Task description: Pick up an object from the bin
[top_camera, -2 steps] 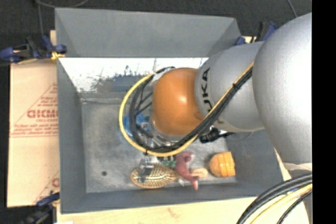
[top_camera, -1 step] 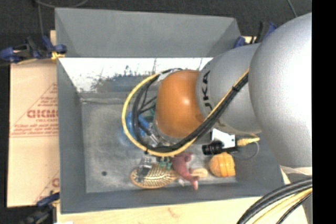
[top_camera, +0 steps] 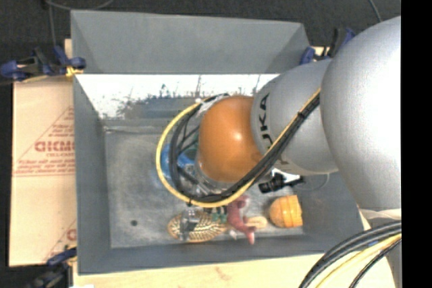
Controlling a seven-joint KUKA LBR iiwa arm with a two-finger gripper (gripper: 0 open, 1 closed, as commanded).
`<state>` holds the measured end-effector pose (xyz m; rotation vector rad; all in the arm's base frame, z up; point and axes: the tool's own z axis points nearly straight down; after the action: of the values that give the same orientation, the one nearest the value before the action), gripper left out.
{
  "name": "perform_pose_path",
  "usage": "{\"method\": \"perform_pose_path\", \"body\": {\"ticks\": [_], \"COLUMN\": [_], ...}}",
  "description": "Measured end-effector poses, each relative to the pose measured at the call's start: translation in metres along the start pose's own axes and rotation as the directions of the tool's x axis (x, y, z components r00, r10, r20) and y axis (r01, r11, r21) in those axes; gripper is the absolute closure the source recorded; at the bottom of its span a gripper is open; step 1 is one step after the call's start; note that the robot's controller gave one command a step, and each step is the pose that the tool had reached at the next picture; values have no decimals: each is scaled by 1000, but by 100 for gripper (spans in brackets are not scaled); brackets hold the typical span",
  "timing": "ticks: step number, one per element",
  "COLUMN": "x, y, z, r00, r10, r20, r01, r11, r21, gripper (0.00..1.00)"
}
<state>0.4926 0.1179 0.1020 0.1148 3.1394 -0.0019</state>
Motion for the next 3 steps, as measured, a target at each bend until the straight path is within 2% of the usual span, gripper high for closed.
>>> {"method": "perform_pose_path", "body": {"ticks": [1,2,3], "x": [5,12,12], "y": [-19,-18,-18], "z": [14,24,24], "r00": [986,939,940], "r10": [-170,-343,-341], "r20": [5,19,19], "r01": [170,343,342], "r11": [986,939,940], "r21": [-3,-4,-5], "gripper": [0,100,100]}}
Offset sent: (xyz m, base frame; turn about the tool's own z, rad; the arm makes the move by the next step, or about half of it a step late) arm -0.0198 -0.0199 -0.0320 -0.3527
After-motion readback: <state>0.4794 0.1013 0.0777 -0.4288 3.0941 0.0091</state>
